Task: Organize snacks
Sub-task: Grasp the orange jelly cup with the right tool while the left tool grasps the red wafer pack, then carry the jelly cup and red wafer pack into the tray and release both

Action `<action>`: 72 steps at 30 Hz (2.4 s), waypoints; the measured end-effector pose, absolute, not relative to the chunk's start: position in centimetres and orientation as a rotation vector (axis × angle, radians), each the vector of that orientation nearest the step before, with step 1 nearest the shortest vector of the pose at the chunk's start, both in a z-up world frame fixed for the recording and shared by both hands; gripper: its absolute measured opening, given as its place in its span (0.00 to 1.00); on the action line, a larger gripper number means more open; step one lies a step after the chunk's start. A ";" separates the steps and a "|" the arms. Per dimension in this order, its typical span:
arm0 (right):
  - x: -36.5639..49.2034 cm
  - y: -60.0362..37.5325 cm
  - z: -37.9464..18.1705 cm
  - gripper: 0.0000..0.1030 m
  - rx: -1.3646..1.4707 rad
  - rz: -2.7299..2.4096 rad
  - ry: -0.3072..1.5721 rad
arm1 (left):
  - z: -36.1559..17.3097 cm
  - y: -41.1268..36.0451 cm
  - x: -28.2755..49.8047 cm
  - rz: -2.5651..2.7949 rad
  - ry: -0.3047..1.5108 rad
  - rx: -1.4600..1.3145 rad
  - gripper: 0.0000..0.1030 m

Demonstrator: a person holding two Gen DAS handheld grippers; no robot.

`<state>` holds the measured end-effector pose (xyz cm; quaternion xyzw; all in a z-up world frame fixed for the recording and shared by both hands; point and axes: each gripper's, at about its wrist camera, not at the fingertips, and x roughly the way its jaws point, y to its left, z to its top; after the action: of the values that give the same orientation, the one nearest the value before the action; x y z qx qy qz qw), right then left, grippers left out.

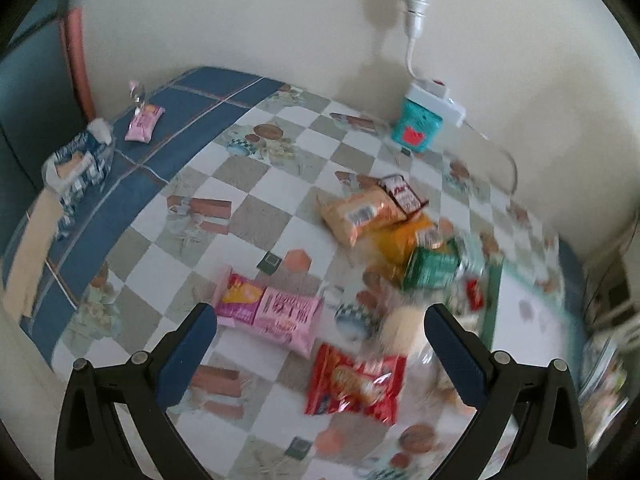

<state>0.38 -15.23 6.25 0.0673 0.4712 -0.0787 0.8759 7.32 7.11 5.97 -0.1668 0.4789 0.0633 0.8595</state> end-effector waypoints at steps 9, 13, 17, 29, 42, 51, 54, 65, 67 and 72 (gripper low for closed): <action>4.0 -16.1 3.5 0.94 0.257 -0.174 1.066 | 3.5 5.7 8.2 0.218 1.091 -0.469 1.00; 4.3 -16.6 2.5 0.90 0.277 -0.177 1.085 | 0.6 5.1 7.9 0.199 1.153 -0.482 1.00; 4.2 -16.9 2.4 0.90 0.269 -0.192 1.076 | -2.2 5.6 7.7 0.184 1.222 -0.570 1.00; 3.9 -17.0 1.3 0.89 0.253 -0.164 1.125 | -4.2 3.6 7.7 0.178 1.331 -0.491 1.00; 3.4 -14.1 0.6 0.81 0.064 -0.101 1.164 | -5.1 2.0 8.4 0.151 1.365 -0.442 0.86; 3.6 -12.9 -0.4 0.81 0.016 -0.074 1.187 | -5.5 1.1 9.0 0.119 1.379 -0.429 0.80; 3.7 -12.7 -0.9 0.73 0.008 -0.070 1.202 | -5.7 0.3 9.0 0.107 1.387 -0.425 0.76; 3.7 -13.5 -1.0 0.52 0.051 -0.060 1.209 | -5.8 -0.1 8.8 0.104 1.386 -0.427 0.68; 3.7 -13.6 -1.0 0.51 0.059 -0.056 1.208 | -5.6 0.4 8.7 0.104 1.384 -0.426 0.67; 3.7 -14.0 -0.9 0.50 0.086 -0.050 1.199 | -4.5 2.0 8.0 0.101 1.383 -0.437 0.64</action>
<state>3.67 -13.97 -0.86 0.0406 0.5640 -0.0236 0.8245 7.98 2.05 -4.51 -0.1998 0.6322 0.0461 0.7472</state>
